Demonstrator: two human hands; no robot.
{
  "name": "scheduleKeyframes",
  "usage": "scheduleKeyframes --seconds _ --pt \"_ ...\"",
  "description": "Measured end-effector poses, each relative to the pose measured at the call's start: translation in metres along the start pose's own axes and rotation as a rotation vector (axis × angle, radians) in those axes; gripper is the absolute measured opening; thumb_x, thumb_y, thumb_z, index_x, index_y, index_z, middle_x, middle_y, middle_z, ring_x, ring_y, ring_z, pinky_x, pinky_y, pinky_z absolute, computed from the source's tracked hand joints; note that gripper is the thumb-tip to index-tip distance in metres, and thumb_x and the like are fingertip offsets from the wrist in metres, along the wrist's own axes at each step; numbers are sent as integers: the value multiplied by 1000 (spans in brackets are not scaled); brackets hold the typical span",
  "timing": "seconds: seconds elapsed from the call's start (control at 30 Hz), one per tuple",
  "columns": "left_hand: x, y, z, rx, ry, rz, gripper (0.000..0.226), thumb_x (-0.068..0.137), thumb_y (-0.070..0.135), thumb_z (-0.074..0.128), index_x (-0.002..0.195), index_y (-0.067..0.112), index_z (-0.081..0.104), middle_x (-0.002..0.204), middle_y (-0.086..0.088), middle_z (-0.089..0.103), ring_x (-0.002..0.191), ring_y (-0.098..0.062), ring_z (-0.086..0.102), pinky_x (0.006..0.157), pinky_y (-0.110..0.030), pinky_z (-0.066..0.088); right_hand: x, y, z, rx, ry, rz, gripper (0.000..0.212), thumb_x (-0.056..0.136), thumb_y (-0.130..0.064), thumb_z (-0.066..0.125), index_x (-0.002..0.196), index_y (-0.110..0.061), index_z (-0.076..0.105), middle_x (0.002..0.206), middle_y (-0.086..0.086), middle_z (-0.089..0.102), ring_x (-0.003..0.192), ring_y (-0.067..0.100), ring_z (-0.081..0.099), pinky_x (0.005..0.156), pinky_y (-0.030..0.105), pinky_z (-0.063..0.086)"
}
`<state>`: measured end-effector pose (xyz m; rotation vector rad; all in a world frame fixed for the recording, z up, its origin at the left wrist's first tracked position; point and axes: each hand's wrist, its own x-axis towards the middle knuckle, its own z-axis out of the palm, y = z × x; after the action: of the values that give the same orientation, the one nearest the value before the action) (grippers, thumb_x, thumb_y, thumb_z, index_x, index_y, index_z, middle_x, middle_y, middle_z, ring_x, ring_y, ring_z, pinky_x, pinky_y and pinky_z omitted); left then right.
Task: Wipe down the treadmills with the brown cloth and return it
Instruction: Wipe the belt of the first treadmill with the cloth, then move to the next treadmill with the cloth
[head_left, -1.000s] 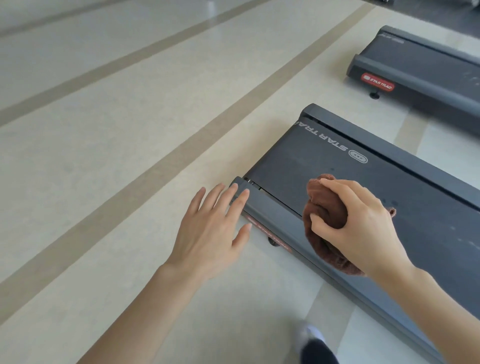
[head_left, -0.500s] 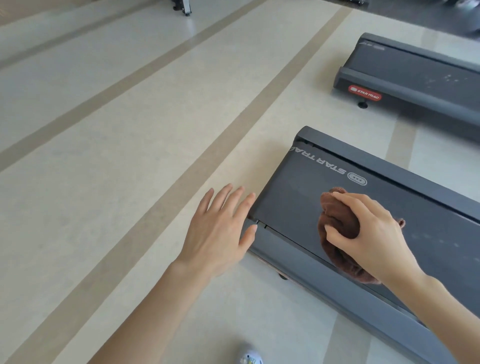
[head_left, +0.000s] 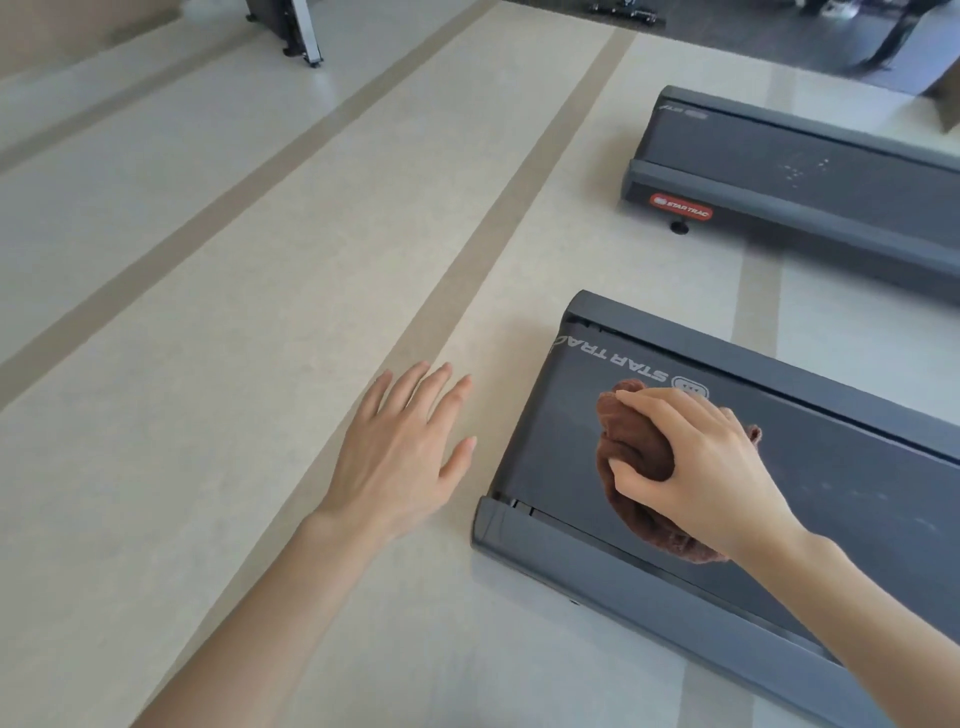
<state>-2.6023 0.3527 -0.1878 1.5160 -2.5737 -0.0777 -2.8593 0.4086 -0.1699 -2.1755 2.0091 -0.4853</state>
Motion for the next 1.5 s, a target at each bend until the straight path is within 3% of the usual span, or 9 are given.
scheduleKeyframes --seconds 0.23,0.47,0.63,0.87,0.97,1.23,1.5 --pt "31 -58 -35 -72 -6 108 50 90 37 48 134 15 49 139 -5 50 131 -25 43 108 -45 35 29 -55 -9 -102 70 -39 49 73 -44 53 115 -21 63 109 -7 64 93 22 59 79 32 36" --pt "56 -122 -101 -96 -104 343 52 95 38 44 141 15 38 147 -7 39 138 -26 31 113 -43 22 63 -155 -32 -41 96 206 48 74 -31 70 120 -16 62 117 -1 63 102 29 56 84 40 38" --pt "78 -161 -152 -53 -89 462 59 90 44 31 141 15 39 145 -8 42 136 -27 32 112 -44 23 77 -203 -46 61 162 365 50 78 -30 67 125 -17 57 122 -1 59 110 27 51 91 43 36" --pt "102 -185 -156 -81 -169 571 56 92 41 34 142 15 37 146 -7 40 138 -26 28 113 -40 18 66 -207 -61 84 243 577 45 79 -32 66 123 -27 55 123 -4 57 110 24 51 95 38 31" --pt "116 -183 -142 -75 -220 654 53 95 38 42 143 17 34 148 -6 37 140 -24 25 115 -41 17 60 -204 -61 98 283 663 44 77 -32 65 120 -29 55 120 -4 59 108 25 53 96 44 37" --pt "202 -191 -127 -66 -314 790 55 96 40 36 146 23 25 153 0 26 143 -18 14 117 -36 8 88 -183 -50 108 306 904 45 76 -33 64 120 -29 56 119 0 60 105 29 54 94 53 42" --pt "303 -202 -123 -46 -286 897 55 96 39 38 146 21 27 152 -2 29 142 -19 18 116 -37 12 191 -177 -41 130 360 873 45 76 -43 57 119 -32 55 119 -6 60 106 24 55 94 49 43"
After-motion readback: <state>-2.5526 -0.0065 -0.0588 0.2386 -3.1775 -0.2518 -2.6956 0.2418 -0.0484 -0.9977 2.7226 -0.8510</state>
